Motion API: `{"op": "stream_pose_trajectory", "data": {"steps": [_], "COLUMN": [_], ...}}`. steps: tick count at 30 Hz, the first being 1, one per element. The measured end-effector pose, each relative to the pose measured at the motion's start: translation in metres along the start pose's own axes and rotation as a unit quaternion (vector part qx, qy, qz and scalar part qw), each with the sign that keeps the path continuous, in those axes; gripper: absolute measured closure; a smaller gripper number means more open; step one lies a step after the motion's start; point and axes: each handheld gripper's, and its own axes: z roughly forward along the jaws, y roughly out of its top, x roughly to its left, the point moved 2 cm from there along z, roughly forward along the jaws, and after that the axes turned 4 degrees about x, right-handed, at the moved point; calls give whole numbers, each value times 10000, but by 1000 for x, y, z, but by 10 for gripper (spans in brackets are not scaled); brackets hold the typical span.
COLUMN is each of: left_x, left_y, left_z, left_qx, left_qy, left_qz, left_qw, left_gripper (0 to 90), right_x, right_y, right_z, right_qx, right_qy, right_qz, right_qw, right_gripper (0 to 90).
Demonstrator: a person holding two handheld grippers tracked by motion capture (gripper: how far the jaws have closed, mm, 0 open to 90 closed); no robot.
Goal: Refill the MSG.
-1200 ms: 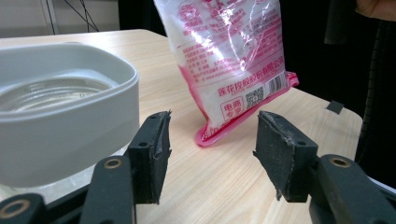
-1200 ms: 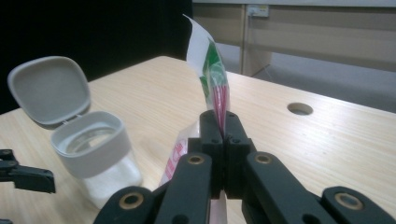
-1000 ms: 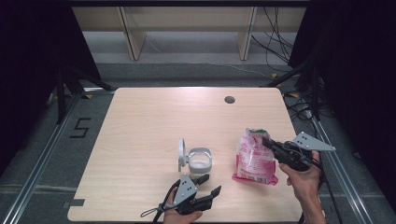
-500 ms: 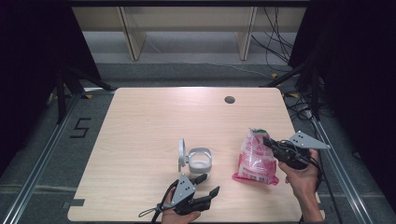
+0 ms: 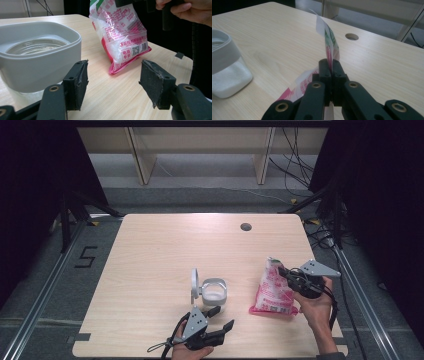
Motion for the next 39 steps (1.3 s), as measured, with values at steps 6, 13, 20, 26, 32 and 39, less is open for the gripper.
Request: {"op": "stream_pose_trajectory", "data": {"steps": [6,13,20,26,32,39], "left_x": [3,6,11,14,19,25], "left_y": [0,-1,-3,-3,-4,-3], "left_z": [-3,-9,-13,-13,-17,-25], "left_qx": [40,4,124,55,40,79], "left_qy": [47,105,77,45,47,128], "left_qz": [16,-42,46,11,-20,-18], "left_qw": [10000,9999,9999,10000,10000,9999], "left_gripper": [380,377,369,368,367,364], "right_x": [-6,-11,-13,-16,-20,-18], "right_y": [-6,-11,-13,-20,-22,-25], "right_z": [5,10,9,8,5,-2], "right_qx": [61,122,120,203,275,276], "right_qy": [-166,-287,-258,-259,-415,-617], "right_qz": [-42,3,206,618,682,986], "right_qw": [9998,9995,9994,9975,9964,9928], "right_gripper": [898,891,871,826,702,604]}}
